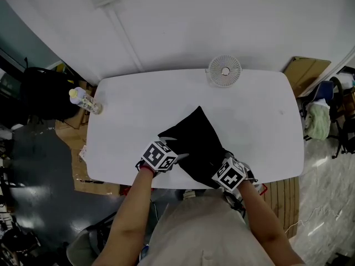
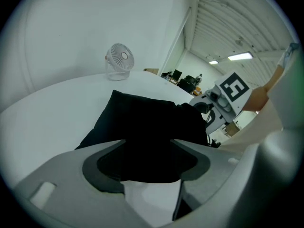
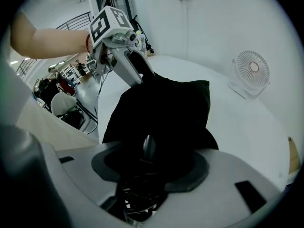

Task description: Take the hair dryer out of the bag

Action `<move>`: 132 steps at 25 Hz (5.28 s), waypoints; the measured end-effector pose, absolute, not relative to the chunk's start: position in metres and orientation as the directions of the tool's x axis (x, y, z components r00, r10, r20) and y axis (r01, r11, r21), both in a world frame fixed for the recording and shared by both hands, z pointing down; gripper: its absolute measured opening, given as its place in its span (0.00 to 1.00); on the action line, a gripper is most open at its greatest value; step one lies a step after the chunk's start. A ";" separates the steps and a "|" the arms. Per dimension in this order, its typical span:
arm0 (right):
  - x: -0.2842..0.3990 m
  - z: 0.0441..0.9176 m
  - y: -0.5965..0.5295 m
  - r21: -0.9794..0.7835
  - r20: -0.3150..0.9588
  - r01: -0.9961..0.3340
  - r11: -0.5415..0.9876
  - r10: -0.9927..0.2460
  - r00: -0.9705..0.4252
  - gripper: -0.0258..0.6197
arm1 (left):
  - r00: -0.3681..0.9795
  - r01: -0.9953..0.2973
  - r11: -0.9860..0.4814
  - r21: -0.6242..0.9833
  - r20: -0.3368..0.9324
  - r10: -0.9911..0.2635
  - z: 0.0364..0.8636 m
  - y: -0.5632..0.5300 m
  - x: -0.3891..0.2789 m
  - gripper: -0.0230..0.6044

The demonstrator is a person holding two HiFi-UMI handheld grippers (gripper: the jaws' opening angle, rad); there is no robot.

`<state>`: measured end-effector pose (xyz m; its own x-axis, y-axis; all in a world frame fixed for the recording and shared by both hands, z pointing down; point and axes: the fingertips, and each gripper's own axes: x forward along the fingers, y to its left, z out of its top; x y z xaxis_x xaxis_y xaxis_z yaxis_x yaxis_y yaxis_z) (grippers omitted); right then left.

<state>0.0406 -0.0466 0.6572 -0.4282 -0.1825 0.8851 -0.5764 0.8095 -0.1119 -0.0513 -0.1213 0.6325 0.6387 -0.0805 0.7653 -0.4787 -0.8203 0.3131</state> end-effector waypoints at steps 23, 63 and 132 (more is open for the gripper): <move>0.041 0.649 -0.051 -0.029 0.886 -0.517 0.855 -0.218 -0.410 0.38 | 0.709 -0.489 -0.721 0.492 0.705 0.000 0.632 -0.105 -0.051 0.07; 0.028 0.556 -0.041 -0.239 0.708 -0.446 0.862 -0.160 -0.688 0.35 | 0.354 -0.915 -0.051 0.401 0.734 -0.579 0.588 -0.160 -0.215 0.07; 0.114 0.656 -0.136 -0.138 0.900 -0.930 0.341 -0.349 -0.261 0.40 | 0.368 -0.905 -0.041 0.424 0.732 -0.573 0.617 -0.100 -0.213 0.07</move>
